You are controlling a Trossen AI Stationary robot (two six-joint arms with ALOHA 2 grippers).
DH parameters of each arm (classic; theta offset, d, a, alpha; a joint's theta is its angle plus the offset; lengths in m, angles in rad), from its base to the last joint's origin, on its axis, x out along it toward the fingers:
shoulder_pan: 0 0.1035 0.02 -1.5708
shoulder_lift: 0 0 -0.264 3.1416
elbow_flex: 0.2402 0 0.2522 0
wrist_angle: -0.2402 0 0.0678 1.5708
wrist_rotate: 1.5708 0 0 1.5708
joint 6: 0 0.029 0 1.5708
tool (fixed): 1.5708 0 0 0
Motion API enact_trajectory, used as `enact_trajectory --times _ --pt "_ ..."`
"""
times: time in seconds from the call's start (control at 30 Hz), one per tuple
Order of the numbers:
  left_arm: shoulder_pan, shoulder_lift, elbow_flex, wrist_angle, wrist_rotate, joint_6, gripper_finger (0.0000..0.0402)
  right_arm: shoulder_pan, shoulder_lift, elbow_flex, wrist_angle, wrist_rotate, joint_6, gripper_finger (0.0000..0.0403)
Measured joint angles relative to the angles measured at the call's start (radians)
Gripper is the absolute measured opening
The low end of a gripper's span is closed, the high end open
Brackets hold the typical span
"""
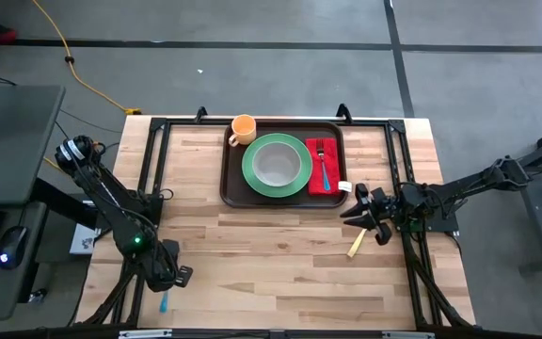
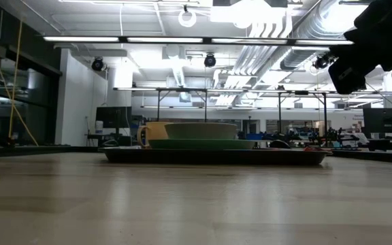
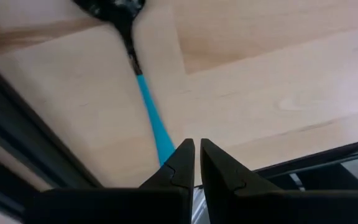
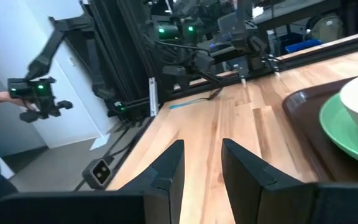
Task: Set up tray
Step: Put the blue spoon on the red table napkin to right of the green plate
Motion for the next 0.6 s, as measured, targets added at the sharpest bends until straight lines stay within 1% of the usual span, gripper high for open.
enact_trajectory --times 0.2,0.6 --pt "0.000 0.000 0.000 0.012 0.006 -0.009 0.0055 0.000 0.000 0.000 0.021 -0.014 0.001 0.0085" --pt "0.002 0.000 0.000 -0.054 0.007 -0.031 0.0055 0.000 0.000 0.000 0.046 -0.032 -0.002 0.0085"
